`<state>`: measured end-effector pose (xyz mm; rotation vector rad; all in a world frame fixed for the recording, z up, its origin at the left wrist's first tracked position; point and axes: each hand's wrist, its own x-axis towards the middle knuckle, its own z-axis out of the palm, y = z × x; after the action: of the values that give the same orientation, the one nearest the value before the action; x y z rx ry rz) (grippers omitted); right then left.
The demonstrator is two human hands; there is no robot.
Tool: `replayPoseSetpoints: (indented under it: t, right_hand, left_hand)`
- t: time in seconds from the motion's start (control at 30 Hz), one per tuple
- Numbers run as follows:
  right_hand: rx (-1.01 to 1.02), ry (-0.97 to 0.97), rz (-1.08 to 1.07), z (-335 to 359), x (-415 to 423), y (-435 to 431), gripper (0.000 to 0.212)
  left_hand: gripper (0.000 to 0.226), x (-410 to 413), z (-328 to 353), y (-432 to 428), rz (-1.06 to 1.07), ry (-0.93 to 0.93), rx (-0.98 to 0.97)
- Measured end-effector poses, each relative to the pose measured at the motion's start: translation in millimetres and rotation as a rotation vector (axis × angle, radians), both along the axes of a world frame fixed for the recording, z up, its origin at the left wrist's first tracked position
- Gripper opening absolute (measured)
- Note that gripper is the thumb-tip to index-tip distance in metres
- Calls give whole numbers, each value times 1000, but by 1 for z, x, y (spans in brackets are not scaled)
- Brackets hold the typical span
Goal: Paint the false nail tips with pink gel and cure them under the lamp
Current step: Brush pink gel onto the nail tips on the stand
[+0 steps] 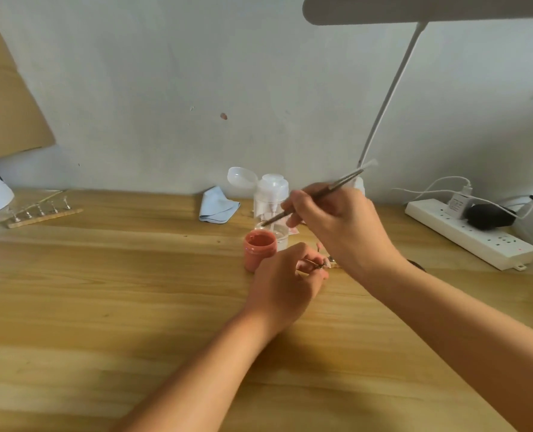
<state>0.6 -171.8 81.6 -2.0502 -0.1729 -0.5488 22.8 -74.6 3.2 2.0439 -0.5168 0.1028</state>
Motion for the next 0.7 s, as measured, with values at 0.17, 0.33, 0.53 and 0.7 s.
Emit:
replayPoseSetpoints:
  t: [0.17,0.33,0.53,0.7]
  right_hand:
    - [-107,-10,-43,2,16,11,11]
    - [-112,-1,-74,-2,14,10,14]
    - [-270,6,-97,-11,21,12,15]
    - [-457,95,-132,-22,31,14,23]
  left_hand:
    - [9,0,0,1,8,-28,33]
    - [7,1,0,-1,21,-40,75]
    - [30,3,-1,-1,56,-24,102]
    - [11,2,-1,-2,75,1,110]
